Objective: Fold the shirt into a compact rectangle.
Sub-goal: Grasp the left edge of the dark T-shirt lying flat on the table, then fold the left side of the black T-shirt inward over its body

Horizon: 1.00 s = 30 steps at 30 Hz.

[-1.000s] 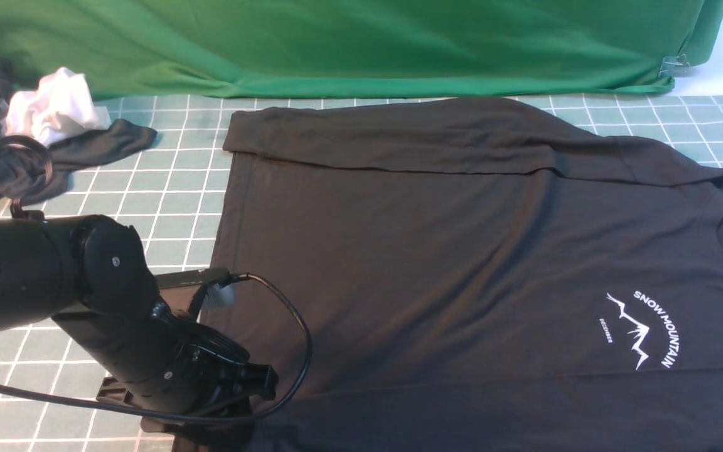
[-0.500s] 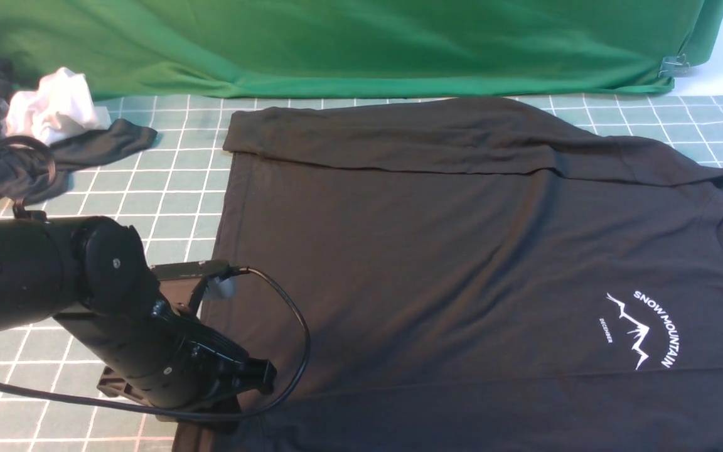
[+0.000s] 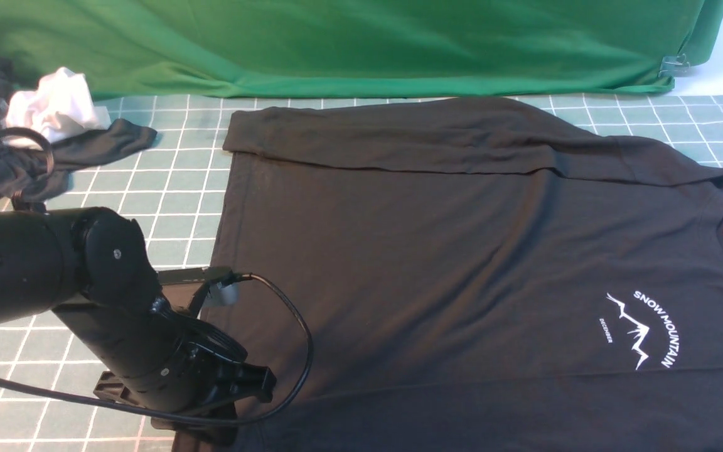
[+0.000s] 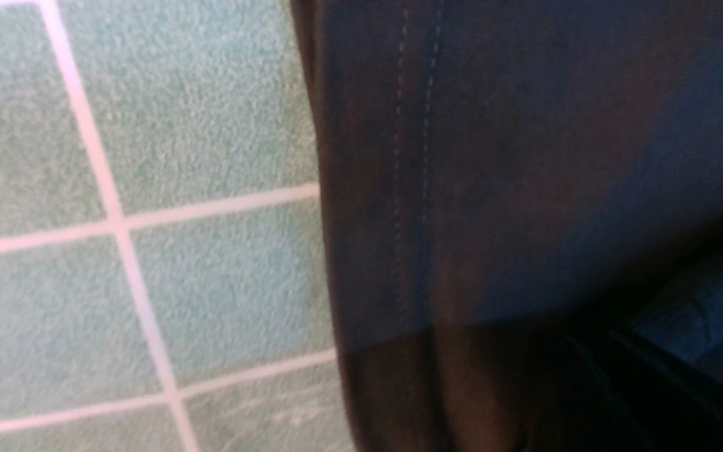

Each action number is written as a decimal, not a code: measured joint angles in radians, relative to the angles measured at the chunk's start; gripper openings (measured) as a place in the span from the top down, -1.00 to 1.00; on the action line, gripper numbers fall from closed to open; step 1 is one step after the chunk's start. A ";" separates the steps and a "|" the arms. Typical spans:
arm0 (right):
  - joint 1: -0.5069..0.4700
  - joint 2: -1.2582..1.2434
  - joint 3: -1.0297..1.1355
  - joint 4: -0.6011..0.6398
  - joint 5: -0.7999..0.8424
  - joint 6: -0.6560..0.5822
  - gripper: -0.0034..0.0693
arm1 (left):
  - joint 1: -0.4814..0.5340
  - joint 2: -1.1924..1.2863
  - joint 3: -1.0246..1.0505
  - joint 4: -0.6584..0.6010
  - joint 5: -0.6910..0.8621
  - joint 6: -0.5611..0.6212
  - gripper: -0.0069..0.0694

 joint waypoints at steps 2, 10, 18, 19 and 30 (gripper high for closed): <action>0.000 0.000 0.000 0.000 0.000 0.000 0.65 | 0.000 0.000 0.000 0.014 0.010 0.000 0.77; 0.000 0.000 0.000 -0.001 0.000 0.000 0.65 | 0.000 0.000 0.008 0.054 0.028 -0.076 0.50; 0.000 0.000 0.000 -0.001 0.000 0.000 0.65 | 0.000 0.000 0.052 0.032 -0.040 -0.080 -0.05; 0.000 0.000 0.000 -0.002 0.000 0.000 0.64 | 0.000 0.000 0.052 0.023 -0.042 -0.080 -0.08; 0.000 0.000 0.000 -0.002 0.000 0.000 0.61 | 0.000 0.000 0.052 -0.052 -0.073 -0.075 -0.10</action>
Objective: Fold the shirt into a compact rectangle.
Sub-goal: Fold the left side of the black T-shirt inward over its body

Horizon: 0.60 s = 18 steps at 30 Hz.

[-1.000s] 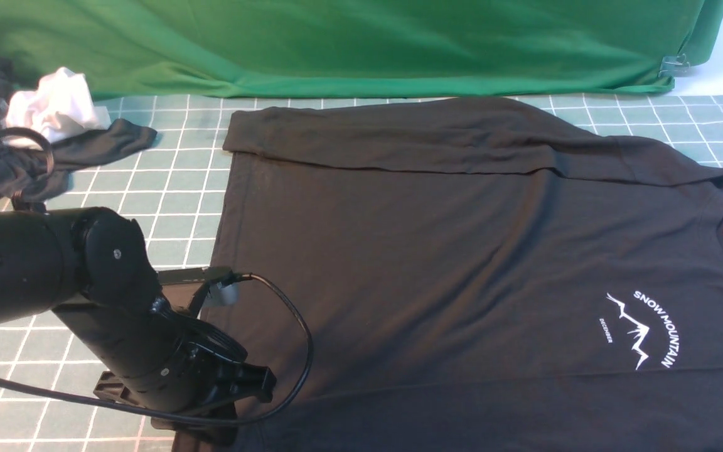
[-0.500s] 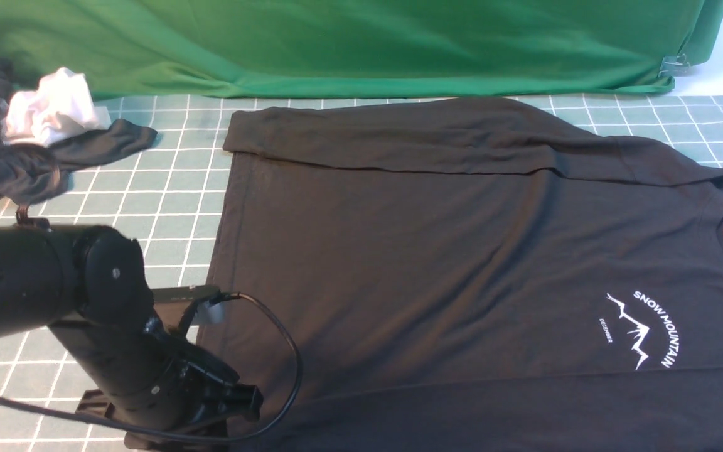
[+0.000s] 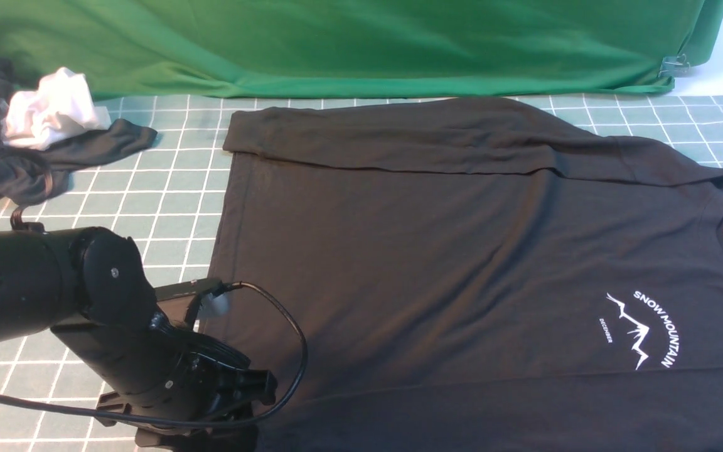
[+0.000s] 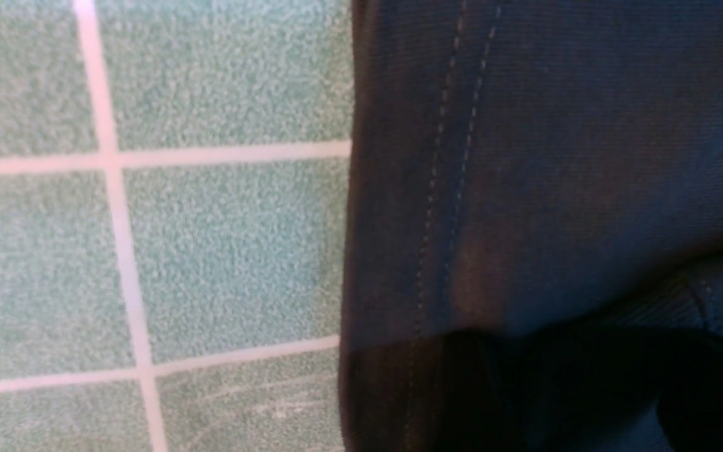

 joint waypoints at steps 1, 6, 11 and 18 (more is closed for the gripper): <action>0.000 0.000 0.000 0.000 0.000 0.000 0.60 | 0.000 0.000 0.000 0.000 0.000 0.000 -0.01; 0.001 0.000 0.000 -0.001 0.000 0.000 0.59 | 0.000 0.000 0.000 0.000 -0.002 0.000 0.35; 0.001 0.000 0.000 -0.001 -0.001 0.000 0.57 | 0.000 -0.008 -0.004 -0.002 0.007 0.037 0.78; 0.001 0.000 0.000 -0.001 -0.002 -0.001 0.55 | 0.000 -0.150 -0.088 0.014 0.050 0.067 0.79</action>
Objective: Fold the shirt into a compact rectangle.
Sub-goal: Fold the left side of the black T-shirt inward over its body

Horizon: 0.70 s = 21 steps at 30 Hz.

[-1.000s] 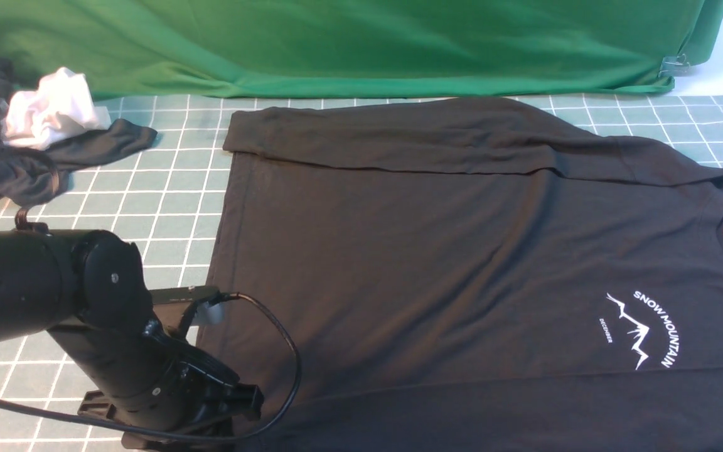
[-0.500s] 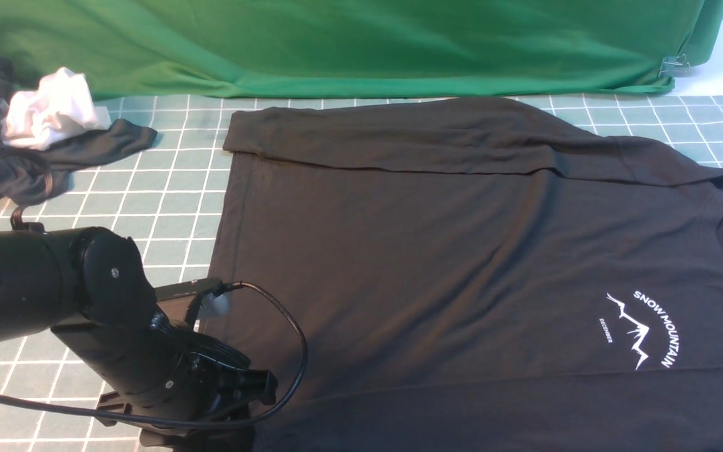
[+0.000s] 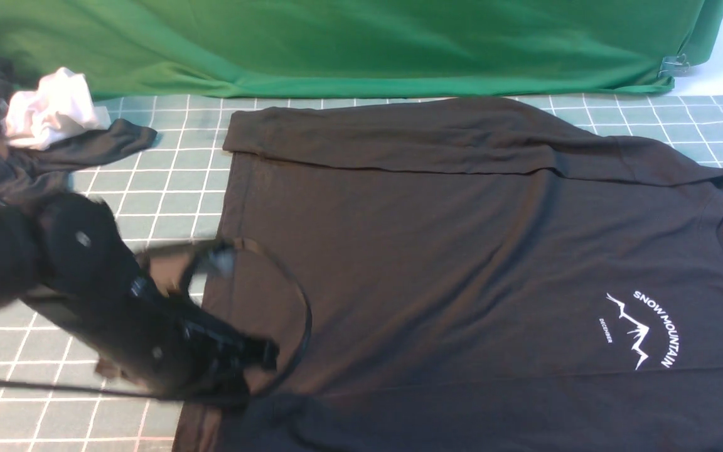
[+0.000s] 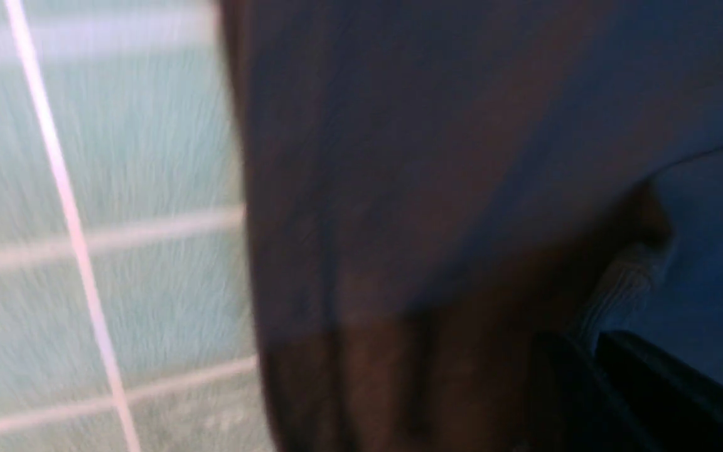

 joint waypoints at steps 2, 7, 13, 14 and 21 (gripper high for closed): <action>0.000 0.000 0.000 0.000 0.000 0.000 0.54 | 0.000 -0.039 -0.044 0.027 0.002 -0.015 0.79; 0.000 0.000 0.000 0.000 0.000 0.000 0.51 | 0.000 -0.050 -0.193 0.096 -0.040 -0.077 0.79; 0.000 0.000 0.000 0.000 0.000 0.001 0.50 | 0.017 0.094 -0.361 0.136 -0.122 -0.137 0.79; 0.000 0.000 0.000 0.000 0.000 0.001 0.50 | 0.026 0.116 -0.381 0.144 -0.125 -0.147 0.79; 0.000 0.000 0.000 0.000 0.000 0.000 0.48 | 0.089 0.357 -0.493 0.176 -0.211 -0.191 0.78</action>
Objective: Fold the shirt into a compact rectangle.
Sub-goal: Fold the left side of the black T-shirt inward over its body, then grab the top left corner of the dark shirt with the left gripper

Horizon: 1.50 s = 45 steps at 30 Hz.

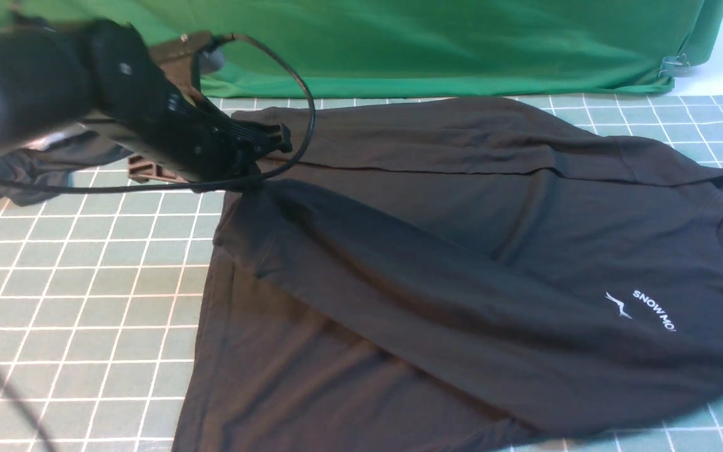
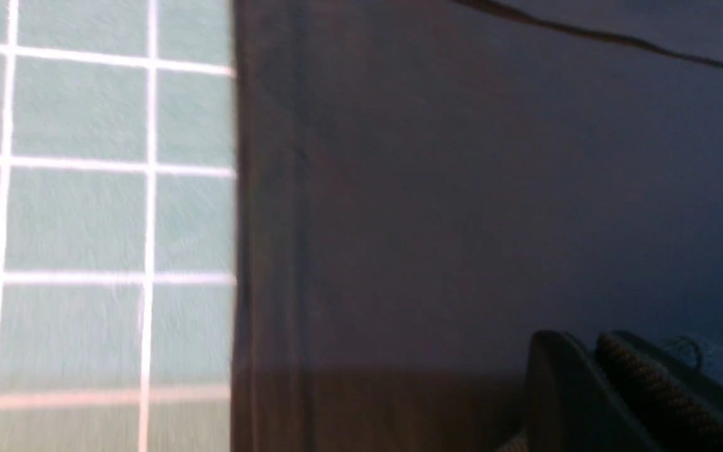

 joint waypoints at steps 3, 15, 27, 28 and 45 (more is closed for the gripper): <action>0.000 0.000 0.000 0.000 0.000 -0.001 0.47 | 0.001 0.104 -0.039 0.003 -0.006 -0.009 0.74; 0.000 0.000 0.000 0.000 0.002 0.002 0.44 | 0.067 0.185 -0.331 0.113 0.055 -0.185 0.02; 0.000 0.000 0.000 0.000 0.002 0.006 0.41 | 0.197 0.451 -0.657 -0.032 0.300 -0.214 -0.13; 0.000 0.000 0.000 0.000 0.002 0.009 0.40 | 0.210 0.493 -0.697 -0.051 0.315 -0.210 -0.13; 0.000 0.000 0.000 0.000 0.002 0.040 0.39 | 0.220 0.695 -0.845 -0.162 0.133 -0.052 -0.11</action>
